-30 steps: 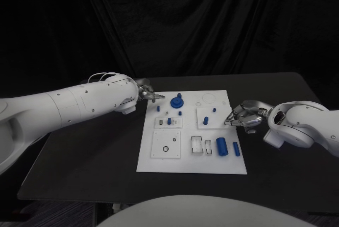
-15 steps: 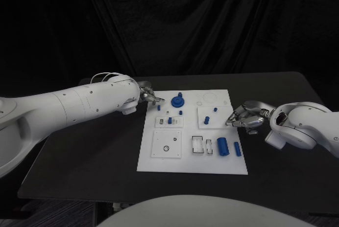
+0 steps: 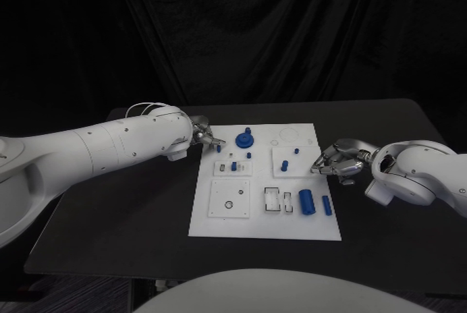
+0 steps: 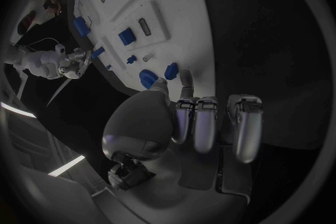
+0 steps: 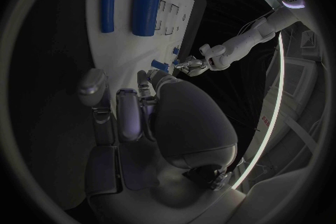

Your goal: Assemble the parts on the task board

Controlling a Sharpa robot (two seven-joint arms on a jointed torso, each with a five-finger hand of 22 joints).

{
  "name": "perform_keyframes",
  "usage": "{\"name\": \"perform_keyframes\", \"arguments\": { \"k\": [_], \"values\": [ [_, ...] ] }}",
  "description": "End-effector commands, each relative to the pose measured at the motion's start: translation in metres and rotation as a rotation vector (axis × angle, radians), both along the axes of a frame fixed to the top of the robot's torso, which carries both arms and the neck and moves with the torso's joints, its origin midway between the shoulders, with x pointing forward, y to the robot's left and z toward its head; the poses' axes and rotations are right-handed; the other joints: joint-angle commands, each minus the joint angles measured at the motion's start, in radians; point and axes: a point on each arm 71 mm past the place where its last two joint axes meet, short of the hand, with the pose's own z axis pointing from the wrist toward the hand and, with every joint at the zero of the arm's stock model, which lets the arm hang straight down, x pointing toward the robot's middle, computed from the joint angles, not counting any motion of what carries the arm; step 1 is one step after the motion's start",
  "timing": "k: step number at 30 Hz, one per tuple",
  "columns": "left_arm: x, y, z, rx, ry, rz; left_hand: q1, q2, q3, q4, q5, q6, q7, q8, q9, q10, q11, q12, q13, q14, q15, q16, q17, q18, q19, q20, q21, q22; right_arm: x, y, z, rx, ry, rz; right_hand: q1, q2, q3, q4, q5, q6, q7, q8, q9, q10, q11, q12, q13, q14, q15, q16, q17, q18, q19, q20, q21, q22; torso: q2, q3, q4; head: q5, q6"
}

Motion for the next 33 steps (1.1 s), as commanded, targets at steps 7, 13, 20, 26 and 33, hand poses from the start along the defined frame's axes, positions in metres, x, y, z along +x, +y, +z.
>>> {"name": "perform_keyframes", "arguments": {
  "k": [7, 13, 20, 26, 33],
  "values": [
    [-0.0022, -0.0023, -0.0025, 0.002, 0.02, -0.02, 0.012, 0.001, -0.006, 0.0, 0.02, 0.009, 0.0, -0.006, -0.002, 0.104, 0.003, 0.003, 0.263, 0.102, 0.005, 0.007, 0.263, -0.014, 0.105, 0.006, 0.003, 0.263, -0.0008, -0.0009, -0.0021, -0.004, 0.002, -0.004, 0.006, -0.009, 0.008, 0.001, 0.006, -0.006, -0.004, 0.004, 0.002, -0.007, 0.0, -0.004, 0.134, 0.014, 0.005, -0.003, 0.044, 0.012, -0.008, 0.0, -0.007, 0.081, 0.0, -0.0011, -0.0001, 0.001, 0.0],
    [-0.0025, -0.0032, -0.0026, -0.001, 0.021, -0.026, 0.029, 0.004, -0.008, -0.002, 0.056, 0.011, 0.0, -0.013, -0.006, 0.104, 0.003, 0.003, 0.263, 0.102, 0.005, 0.007, 0.263, -0.014, 0.105, 0.006, 0.003, 0.263, -0.0011, -0.0006, -0.0032, -0.006, 0.007, -0.003, 0.006, -0.009, 0.008, 0.001, 0.006, -0.006, -0.004, 0.004, 0.002, -0.007, 0.0, -0.004, 0.134, 0.014, 0.005, -0.003, 0.044, 0.012, -0.008, 0.0, -0.007, 0.081, 0.0, -0.0013, -0.0009, 0.004, 0.0],
    [-0.0026, -0.0043, -0.0021, -0.009, 0.014, -0.033, 0.059, 0.006, -0.003, -0.006, 0.111, 0.011, -0.002, -0.022, -0.009, 0.103, 0.001, 0.002, 0.262, 0.102, 0.004, 0.007, 0.263, -0.014, 0.105, 0.005, 0.003, 0.263, -0.0014, -0.0006, -0.0041, -0.008, 0.012, -0.002, 0.006, -0.009, 0.008, 0.0, 0.006, -0.006, -0.004, 0.005, 0.002, -0.008, 0.0, -0.005, 0.133, 0.013, 0.005, -0.004, 0.043, 0.013, -0.01, 0.0, -0.011, 0.08, 0.0, -0.0014, -0.0004, 0.002, 0.0],
    [-0.0023, -0.0047, -0.0015, -0.017, 0.004, -0.035, 0.075, 0.007, 0.003, -0.006, 0.146, 0.011, -0.003, -0.027, -0.011, 0.102, 0.0, 0.001, 0.261, 0.102, 0.003, 0.007, 0.263, -0.014, 0.105, 0.005, 0.003, 0.263, -0.0015, -0.0011, -0.0045, -0.011, 0.016, -0.002, 0.006, -0.008, 0.009, 0.0, 0.007, -0.007, -0.004, 0.005, 0.002, -0.009, 0.0, -0.006, 0.132, 0.013, 0.005, -0.006, 0.042, 0.013, -0.01, 0.0, -0.013, 0.079, 0.0, -0.0008, -0.0009, 0.003, 0.0],
    [-0.0021, -0.004, -0.0011, -0.02, -0.002, -0.035, 0.092, 0.007, 0.011, -0.007, 0.175, 0.01, -0.004, -0.031, -0.013, 0.1, -0.001, -0.001, 0.26, 0.102, 0.002, 0.007, 0.263, -0.014, 0.105, 0.004, 0.003, 0.263, -0.0016, -0.0011, -0.0049, -0.012, 0.019, -0.001, 0.006, -0.008, 0.009, 0.0, 0.007, -0.007, -0.004, 0.005, 0.002, -0.009, 0.0, -0.006, 0.132, 0.013, 0.005, -0.006, 0.042, 0.013, -0.01, 0.0, -0.013, 0.079, 0.0, -0.0009, -0.0015, 0.006, 0.0]
  ]
}}
